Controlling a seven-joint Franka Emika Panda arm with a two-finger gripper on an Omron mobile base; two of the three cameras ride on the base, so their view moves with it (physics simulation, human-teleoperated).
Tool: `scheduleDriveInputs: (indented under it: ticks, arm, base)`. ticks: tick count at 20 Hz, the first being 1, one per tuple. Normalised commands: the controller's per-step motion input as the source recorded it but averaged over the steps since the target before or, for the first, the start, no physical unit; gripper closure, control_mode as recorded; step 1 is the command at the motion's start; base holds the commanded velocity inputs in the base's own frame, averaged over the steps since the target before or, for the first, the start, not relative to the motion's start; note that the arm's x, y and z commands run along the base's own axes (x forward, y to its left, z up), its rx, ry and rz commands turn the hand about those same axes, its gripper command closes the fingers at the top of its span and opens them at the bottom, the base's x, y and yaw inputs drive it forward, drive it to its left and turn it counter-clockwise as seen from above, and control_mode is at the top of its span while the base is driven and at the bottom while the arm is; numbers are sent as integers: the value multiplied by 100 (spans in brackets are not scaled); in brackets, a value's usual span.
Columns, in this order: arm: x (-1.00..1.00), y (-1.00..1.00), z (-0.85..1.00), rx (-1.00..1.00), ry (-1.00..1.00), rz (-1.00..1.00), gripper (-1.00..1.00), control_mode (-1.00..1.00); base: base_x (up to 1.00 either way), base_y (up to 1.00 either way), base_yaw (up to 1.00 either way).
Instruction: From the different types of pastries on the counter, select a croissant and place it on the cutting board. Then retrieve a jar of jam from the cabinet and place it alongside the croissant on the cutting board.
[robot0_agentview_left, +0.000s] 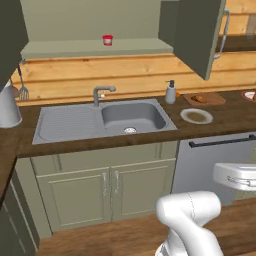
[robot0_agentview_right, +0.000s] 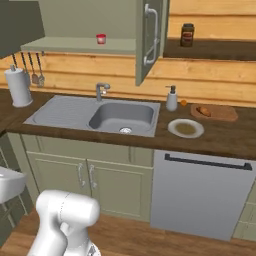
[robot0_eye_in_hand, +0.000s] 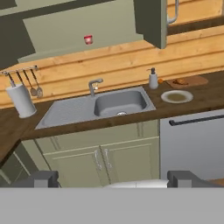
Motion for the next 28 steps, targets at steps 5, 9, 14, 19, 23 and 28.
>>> scheduleDriveInputs:
  ticks: [5,9,14,19,23,28]
  arm:
    - [0,0,0,0,0,0,-100,100]
    - [0,0,0,0,0,0,-100,100]
    - [0,0,0,0,0,0,-100,100]
    - [0,0,0,0,0,0,-100,100]
    - [0,0,0,0,0,0,-100,100]
    - [0,0,0,0,0,0,-100,100]
  base:
    - [74,61,0]
    - [89,65,-1]
    - [31,5,0]
    - [83,0,0]
    - [7,1,0]
    - [54,13,-1]
